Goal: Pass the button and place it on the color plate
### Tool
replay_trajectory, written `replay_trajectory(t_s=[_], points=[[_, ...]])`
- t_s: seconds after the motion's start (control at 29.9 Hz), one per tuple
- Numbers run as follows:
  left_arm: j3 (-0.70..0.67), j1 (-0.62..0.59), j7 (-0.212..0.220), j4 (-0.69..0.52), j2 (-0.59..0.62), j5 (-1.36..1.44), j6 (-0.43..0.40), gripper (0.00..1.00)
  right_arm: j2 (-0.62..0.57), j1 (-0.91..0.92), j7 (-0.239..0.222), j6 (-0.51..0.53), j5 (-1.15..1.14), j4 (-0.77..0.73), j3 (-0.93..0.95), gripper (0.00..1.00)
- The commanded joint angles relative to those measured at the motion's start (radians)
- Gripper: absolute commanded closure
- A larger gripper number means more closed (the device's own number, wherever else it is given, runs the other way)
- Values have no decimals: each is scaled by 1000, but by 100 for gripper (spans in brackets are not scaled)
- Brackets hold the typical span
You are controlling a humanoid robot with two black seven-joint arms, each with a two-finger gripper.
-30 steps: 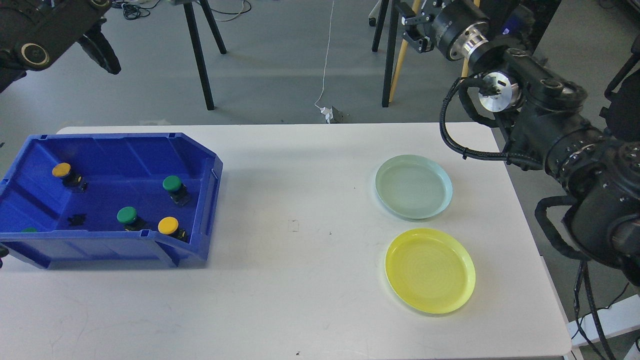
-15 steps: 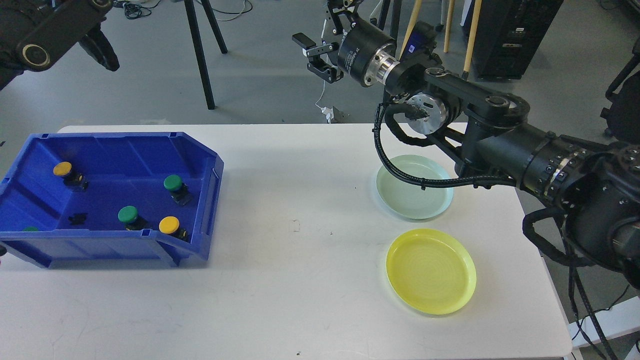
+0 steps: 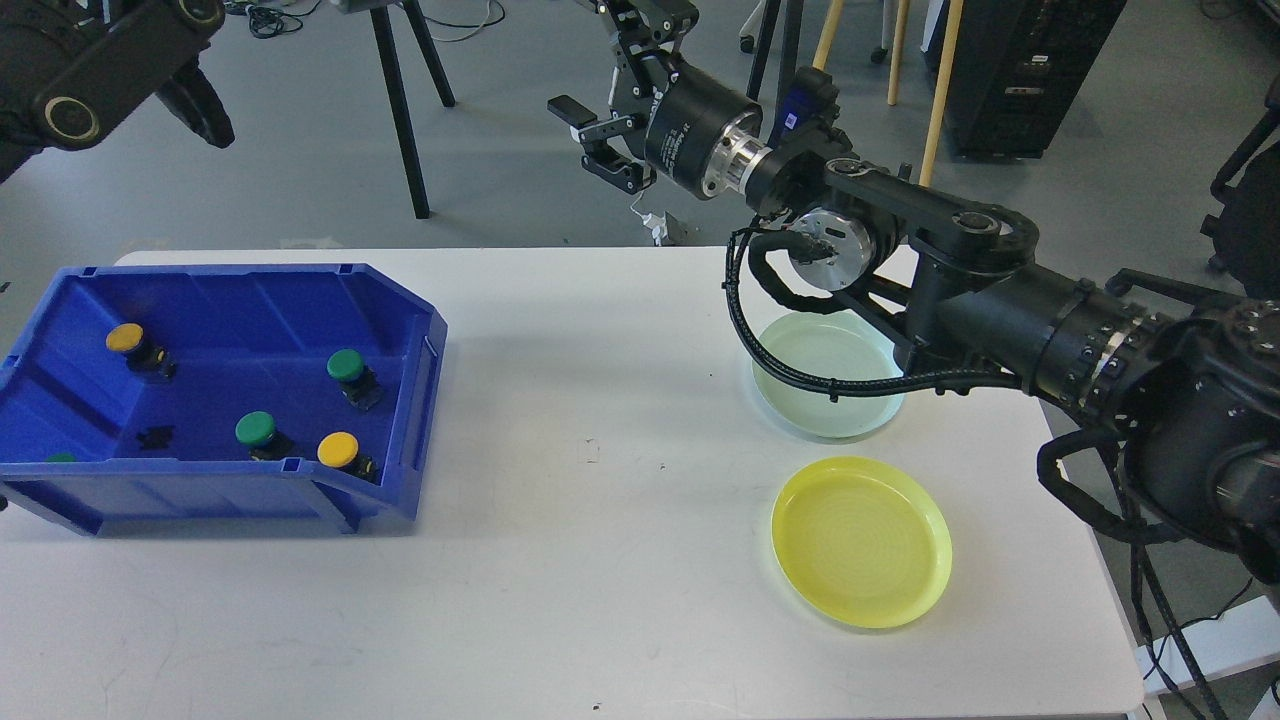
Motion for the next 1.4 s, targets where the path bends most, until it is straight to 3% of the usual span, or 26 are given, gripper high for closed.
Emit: replay_trajectory(t_s=[0.0,0.33,0.74,0.97,1.37], points=[[-17,-5,1,2,16,-8,5,78,-12,-20,-2,-2,-2,4,-7,1],[-16,-28,1,3,36,-109,5,78,-84,-23,5,0,-7,-5,-5,1],[0,-16,1,22,28,-169,5,77,-136,-6,51,4,-253,69,5,2],[43,-5,1,129,-7,-166,5,77,-182,0,70,0,-339,148,9,2],[41,12,1,118,-10,-160,5,77,-251,32,91,-48,-546,205,9,2]])
